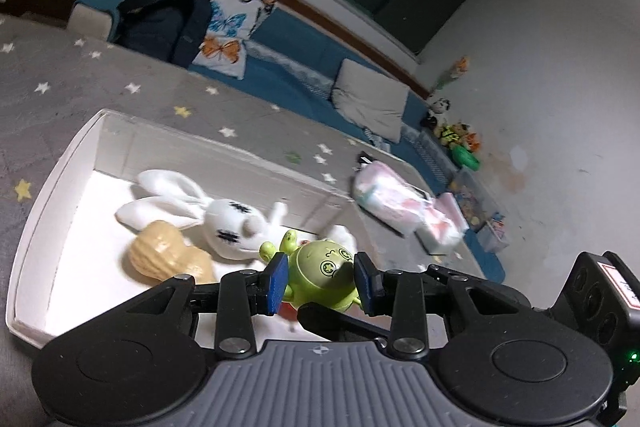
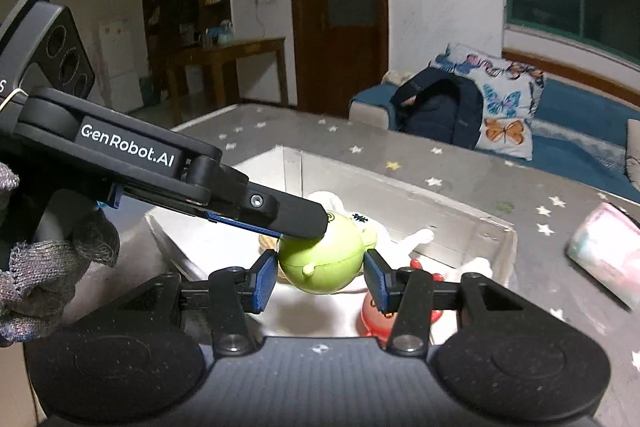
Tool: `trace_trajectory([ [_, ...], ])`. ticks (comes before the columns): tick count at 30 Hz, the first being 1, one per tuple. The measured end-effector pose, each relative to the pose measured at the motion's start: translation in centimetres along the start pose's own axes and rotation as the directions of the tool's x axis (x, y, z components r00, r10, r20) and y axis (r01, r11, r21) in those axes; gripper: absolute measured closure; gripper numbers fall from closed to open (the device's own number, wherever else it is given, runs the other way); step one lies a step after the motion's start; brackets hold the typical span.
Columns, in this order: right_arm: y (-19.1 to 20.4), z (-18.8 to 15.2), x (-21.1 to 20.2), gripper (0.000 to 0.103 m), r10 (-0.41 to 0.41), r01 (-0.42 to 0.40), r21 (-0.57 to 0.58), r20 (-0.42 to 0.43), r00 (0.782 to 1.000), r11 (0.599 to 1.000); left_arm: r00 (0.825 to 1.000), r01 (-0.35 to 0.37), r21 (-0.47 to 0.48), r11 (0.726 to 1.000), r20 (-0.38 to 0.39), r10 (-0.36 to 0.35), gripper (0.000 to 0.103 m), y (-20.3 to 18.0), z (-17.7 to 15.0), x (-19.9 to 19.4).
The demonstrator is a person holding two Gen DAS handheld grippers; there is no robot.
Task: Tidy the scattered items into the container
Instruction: 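Carry the green alien toy over the box and lower it inside, then open both tools to release the alien toy beside the rabbit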
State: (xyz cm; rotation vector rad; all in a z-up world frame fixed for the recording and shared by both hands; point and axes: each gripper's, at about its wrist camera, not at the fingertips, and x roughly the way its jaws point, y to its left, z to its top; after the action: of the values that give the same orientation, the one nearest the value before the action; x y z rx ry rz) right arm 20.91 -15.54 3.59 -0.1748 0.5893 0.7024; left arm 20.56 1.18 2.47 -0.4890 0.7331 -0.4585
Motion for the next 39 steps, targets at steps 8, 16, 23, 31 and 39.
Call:
trace_trajectory([
  [8, -0.6, 0.1, 3.9, 0.056, -0.009, 0.006, -0.033, -0.096, 0.995, 0.999, 0.999, -0.018, -0.019, 1.0, -0.044, 0.017, 0.065, 2.1, 0.3, 2.5],
  [16, -0.1, 0.0, 5.2, 0.056, -0.029, 0.011, -0.113, -0.165, 0.986, 0.994, 0.997, -0.03, -0.004, 1.0, -0.066, 0.03, 0.065, 2.5, 0.1, 3.1],
  [23, 0.1, 0.4, 5.8, 0.056, -0.02, -0.007, -0.13, -0.205, 0.978, 0.991, 0.996, -0.047, 0.02, 0.999, -0.07, 0.049, 0.065, 2.0, 0.0, 3.2],
  [31, -1.0, 0.8, 6.3, 0.055, 0.02, -0.043, -0.087, -0.252, 0.967, 0.995, 0.995, -0.057, 0.028, 0.998, -0.078, 0.059, 0.065, 1.9, 0.1, 3.3],
  [39, -1.1, 0.8, 6.3, 0.055, 0.015, -0.041, -0.093, -0.264, 0.964, 0.995, 0.994, -0.069, 0.031, 0.997, -0.088, 0.071, 0.065, 2.1, 0.2, 3.5],
])
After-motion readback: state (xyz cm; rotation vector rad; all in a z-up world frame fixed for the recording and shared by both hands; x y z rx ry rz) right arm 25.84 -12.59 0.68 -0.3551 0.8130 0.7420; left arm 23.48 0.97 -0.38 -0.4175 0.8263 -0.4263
